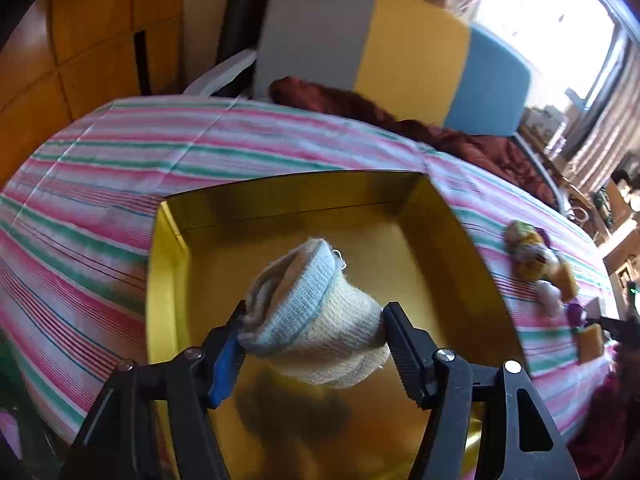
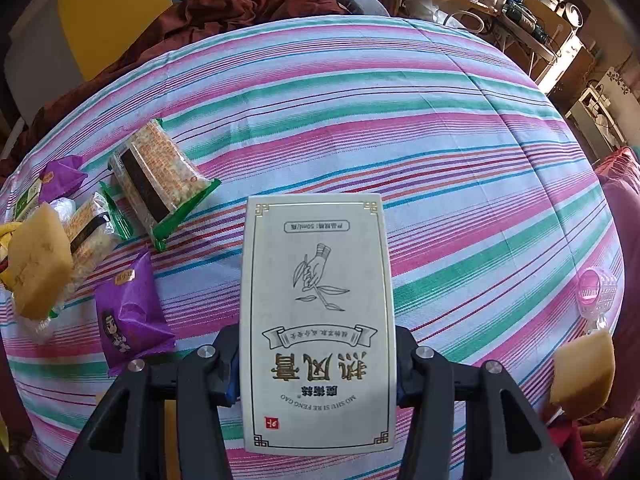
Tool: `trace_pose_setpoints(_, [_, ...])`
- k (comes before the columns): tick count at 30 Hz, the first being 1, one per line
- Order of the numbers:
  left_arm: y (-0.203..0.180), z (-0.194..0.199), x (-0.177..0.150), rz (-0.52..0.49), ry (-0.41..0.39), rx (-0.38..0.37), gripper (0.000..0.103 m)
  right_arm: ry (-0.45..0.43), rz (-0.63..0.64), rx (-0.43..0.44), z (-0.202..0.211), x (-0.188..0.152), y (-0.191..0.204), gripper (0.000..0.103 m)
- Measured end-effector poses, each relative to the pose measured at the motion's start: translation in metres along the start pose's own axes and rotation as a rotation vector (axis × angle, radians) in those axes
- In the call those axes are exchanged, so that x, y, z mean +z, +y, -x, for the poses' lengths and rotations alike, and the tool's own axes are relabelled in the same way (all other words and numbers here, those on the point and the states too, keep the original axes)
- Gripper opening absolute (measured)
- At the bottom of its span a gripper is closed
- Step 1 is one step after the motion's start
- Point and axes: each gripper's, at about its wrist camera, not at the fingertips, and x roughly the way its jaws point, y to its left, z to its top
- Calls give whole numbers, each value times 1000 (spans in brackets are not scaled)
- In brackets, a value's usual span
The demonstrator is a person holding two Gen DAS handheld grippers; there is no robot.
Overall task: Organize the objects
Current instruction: 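Carry the grey sock into the gold tray and open the left gripper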
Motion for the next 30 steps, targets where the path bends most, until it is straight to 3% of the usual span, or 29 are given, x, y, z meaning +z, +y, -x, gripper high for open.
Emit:
trace_pose_setpoints(6, [33,-51,25,34,102,93,66,0,-2,4,3,-5,-11,53])
trace_pose_setpoints(12, [36,-78,43,17,107,160,70,0,1,2,7,-10,-15,53])
trace_pose_setpoints(13, [36,-78,44,24,105,166,75,0,2,1,6,-10,-17,53])
trace_pose_setpoints(20, [32,-42,31,78,-14,175,80,0,12,-10,6,-7,-31,53])
trace_pose_setpoints(30, [10,31,-31,90,-179,130,86,-9,5,-60,11,-7,-53,52])
